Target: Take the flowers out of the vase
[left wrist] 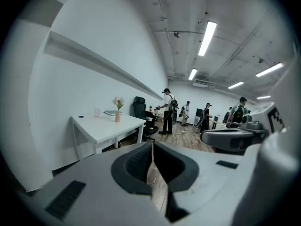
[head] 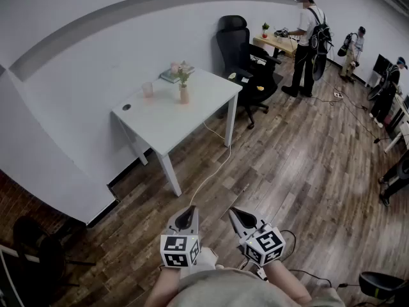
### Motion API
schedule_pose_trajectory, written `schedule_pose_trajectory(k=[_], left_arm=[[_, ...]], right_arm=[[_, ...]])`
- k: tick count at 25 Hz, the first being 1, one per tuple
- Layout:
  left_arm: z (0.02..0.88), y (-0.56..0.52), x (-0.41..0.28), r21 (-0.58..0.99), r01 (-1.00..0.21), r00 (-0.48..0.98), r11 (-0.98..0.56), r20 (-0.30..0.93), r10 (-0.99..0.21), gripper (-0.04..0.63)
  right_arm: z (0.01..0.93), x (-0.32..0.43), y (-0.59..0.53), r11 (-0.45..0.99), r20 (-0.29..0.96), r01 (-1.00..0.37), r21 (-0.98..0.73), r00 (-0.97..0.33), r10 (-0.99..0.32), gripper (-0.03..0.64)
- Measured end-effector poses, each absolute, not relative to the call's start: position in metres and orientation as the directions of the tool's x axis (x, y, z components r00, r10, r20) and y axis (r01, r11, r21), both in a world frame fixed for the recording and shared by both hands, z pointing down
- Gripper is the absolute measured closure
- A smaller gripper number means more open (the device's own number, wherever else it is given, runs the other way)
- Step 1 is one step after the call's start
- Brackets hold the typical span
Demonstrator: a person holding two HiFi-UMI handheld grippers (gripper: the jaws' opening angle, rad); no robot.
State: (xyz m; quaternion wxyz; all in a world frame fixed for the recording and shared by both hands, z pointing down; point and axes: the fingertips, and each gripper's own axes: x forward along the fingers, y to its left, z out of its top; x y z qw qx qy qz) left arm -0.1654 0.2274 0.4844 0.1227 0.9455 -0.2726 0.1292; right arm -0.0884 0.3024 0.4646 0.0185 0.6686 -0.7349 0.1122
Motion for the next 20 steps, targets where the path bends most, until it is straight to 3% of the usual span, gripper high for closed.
schedule_pose_trajectory(k=[20], left_arm=[[0.468, 0.261, -0.186, 0.169, -0.554, 0.821, -0.815, 0.271, -0.502, 0.581]], right_arm=[[0.447, -0.097, 0.334, 0.074, 0.125, -0.982, -0.174, -0.097, -0.987, 0.615]])
